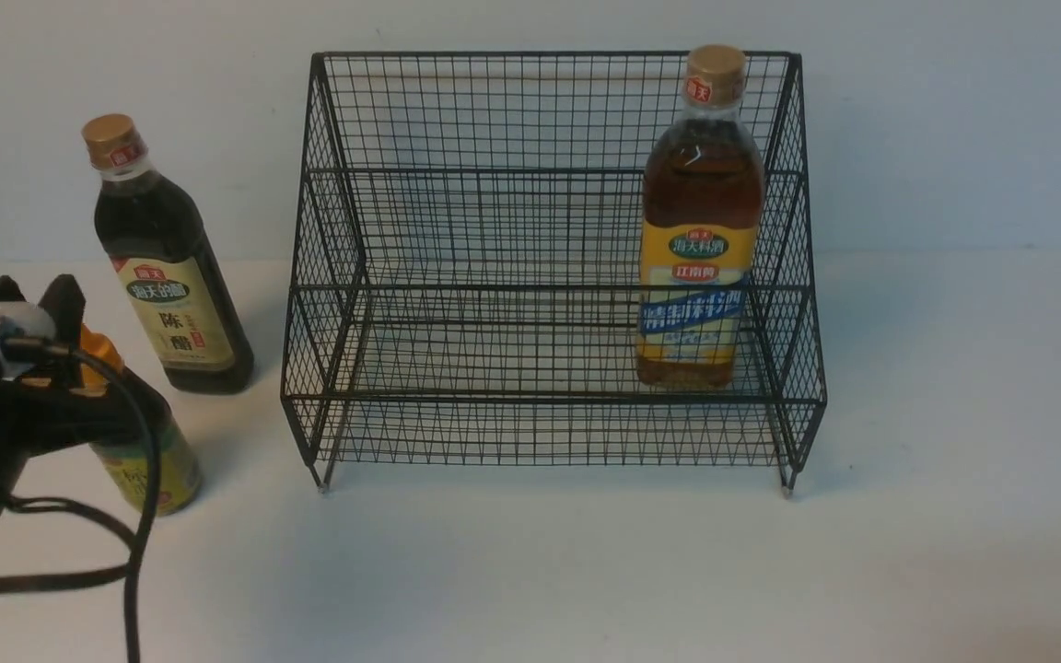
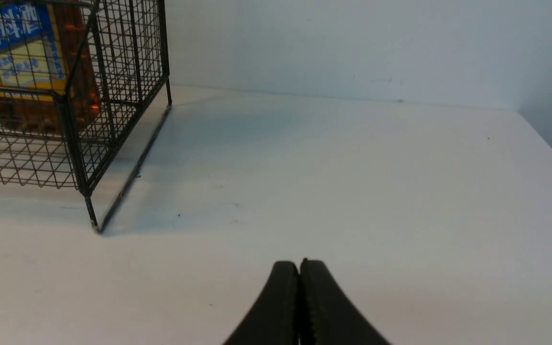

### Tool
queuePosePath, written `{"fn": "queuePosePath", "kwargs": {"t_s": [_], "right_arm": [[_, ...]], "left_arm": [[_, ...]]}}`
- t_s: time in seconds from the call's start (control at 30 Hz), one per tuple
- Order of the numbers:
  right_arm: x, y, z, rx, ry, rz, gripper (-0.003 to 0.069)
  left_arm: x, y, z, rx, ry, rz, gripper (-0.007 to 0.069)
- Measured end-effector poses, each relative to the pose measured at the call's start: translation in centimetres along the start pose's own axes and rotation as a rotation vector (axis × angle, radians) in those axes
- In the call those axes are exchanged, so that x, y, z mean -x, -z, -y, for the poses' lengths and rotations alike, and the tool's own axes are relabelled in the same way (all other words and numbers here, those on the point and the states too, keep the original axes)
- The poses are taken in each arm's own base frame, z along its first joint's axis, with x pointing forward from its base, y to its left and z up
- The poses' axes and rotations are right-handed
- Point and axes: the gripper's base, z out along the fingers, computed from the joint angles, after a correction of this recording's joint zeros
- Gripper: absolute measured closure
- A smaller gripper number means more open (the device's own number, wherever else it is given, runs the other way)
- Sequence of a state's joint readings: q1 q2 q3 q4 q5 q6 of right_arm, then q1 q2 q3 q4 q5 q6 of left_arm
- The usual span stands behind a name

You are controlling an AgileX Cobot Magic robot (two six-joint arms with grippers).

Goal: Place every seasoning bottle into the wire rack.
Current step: Use the left arm to grab the condiment bottle closest to it

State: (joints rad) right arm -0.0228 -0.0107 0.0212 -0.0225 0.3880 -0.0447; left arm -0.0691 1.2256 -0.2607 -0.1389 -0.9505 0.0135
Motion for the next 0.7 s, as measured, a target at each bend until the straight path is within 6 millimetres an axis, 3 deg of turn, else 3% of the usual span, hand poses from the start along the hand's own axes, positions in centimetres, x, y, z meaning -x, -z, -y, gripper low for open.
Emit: {"fn": "queuePosePath", "kwargs": {"t_s": [0.2,0.47,0.7], "right_arm": [[0.0,0.0,0.0,0.0,0.004,0.0,0.0674],[0.0,0.0,0.0,0.0,0.008,0.0,0.0674],[0.0,0.0,0.0,0.0,0.008,0.0,0.0674]], "left_arm": [[-0.8,-1.8,-0.7,0.094,0.037,0.006,0.0154],[-0.6,-2.7,-1.0,0.14,-0.088,0.002,0.0145],[-1.9,-3.6,-1.5,0.192,-0.118,-0.061,0.0145]]}}
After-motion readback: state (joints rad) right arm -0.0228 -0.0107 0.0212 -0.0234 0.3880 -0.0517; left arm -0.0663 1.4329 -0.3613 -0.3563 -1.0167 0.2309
